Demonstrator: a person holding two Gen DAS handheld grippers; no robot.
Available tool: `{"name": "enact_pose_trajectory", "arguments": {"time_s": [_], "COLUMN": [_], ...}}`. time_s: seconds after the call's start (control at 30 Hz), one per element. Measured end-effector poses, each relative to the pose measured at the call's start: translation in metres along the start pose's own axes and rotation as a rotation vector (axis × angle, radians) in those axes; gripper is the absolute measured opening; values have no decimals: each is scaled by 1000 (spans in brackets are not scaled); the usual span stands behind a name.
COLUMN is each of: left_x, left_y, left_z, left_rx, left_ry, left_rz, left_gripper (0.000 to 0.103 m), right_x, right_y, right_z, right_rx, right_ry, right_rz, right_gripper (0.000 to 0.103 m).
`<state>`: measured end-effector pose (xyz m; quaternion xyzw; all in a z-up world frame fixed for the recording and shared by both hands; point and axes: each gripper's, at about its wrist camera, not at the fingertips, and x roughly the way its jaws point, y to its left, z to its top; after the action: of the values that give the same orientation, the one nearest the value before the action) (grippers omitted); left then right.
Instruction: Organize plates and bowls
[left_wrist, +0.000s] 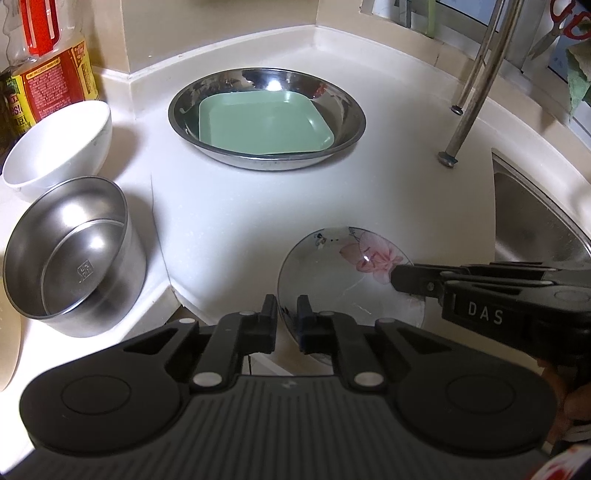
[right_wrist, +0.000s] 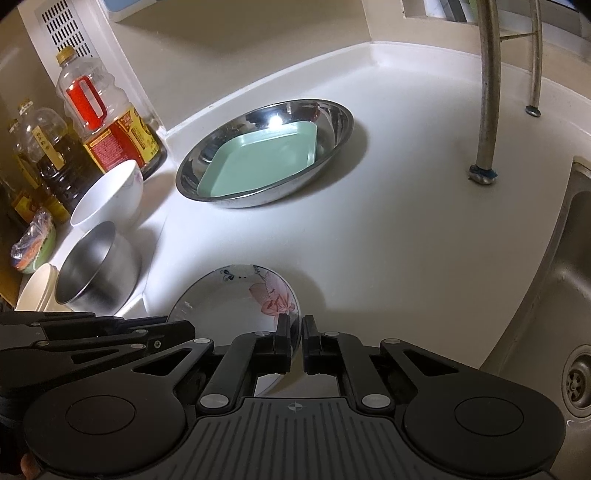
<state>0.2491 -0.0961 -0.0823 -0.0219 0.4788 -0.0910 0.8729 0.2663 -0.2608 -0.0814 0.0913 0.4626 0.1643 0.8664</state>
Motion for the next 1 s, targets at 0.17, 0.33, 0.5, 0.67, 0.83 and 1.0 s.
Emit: {"name": "enact_pose_trajectory", "arguments": {"time_s": [0.17, 0.33, 0.5, 0.67, 0.83, 1.0], "left_x": [1, 2, 2, 2, 1, 0], "left_y": [1, 3, 2, 2, 1, 1], "left_z": [1, 2, 2, 3, 7, 16], "left_rx": [-14, -30, -18, -24, -24, -21], "left_ry": [4, 7, 4, 9, -4, -22], "left_rz": [-4, -11, -3, -13, -16, -12], "left_gripper": [9, 9, 9, 9, 10, 9], "right_x": [0, 0, 0, -3, -5, -4], "right_y": [-1, -5, -5, -4, -3, -3], "right_z": [2, -1, -3, 0, 9, 16], "right_rx": [4, 49, 57, 48, 43, 45], "right_ry": [-4, 2, 7, -16, -29, -34], "right_rz": [5, 4, 11, 8, 8, 14], "right_gripper": [6, 6, 7, 6, 6, 6]}}
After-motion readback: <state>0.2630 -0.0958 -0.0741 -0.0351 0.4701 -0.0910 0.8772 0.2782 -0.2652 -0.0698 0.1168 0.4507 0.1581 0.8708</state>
